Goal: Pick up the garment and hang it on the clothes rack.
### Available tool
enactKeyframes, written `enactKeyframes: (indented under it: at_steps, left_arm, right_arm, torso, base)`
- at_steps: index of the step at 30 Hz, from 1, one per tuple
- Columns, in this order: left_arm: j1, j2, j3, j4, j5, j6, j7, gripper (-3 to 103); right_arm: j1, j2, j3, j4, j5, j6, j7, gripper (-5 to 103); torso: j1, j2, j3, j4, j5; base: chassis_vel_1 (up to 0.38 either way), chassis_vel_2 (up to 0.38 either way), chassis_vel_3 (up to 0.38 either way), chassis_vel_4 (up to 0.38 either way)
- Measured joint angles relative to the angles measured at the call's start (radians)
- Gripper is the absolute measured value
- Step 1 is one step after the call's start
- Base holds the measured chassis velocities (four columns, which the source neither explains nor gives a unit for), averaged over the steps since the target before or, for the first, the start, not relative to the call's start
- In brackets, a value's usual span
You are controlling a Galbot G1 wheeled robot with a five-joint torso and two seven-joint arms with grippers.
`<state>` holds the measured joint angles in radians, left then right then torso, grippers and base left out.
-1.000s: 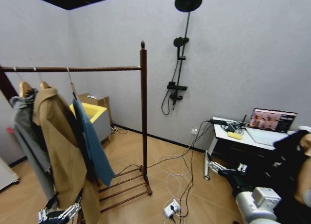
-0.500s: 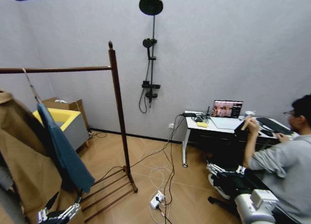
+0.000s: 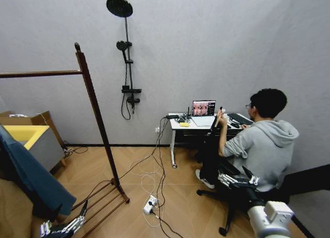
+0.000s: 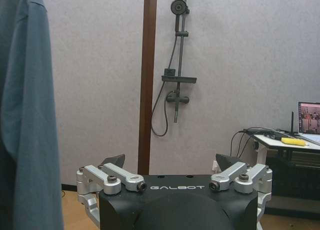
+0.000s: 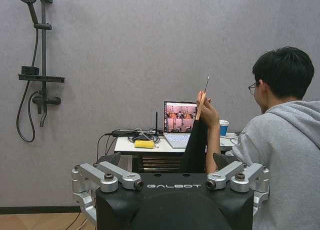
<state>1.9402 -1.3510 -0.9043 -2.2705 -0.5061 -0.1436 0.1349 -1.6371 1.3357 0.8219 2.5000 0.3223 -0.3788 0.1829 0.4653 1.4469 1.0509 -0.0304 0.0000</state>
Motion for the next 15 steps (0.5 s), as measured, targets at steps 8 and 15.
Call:
enactKeyframes:
  at_steps: [8, 15]
  left_arm:
    - [0.0, 0.0, 0.0, 0.0, 0.0, 0.0, 0.0, 100]
    - [0.0, 0.0, 0.0, 0.0, 0.0, 0.0, 0.0, 100]
  right_arm:
    - [0.0, 0.002, 0.001, 0.0, -0.007, 0.008, 0.0, 100]
    - [-0.01, 0.006, -0.004, 0.0, -0.026, 0.023, 0.0, 100]
  torso:
    - [0.0, 0.0, 0.0, 0.0001, 0.0002]
    - [0.0, 0.0, 0.0, 0.0, -0.0001]
  base:
    - [0.168, -0.155, -0.178, 0.15]
    - [0.19, -0.219, -0.223, 0.206]
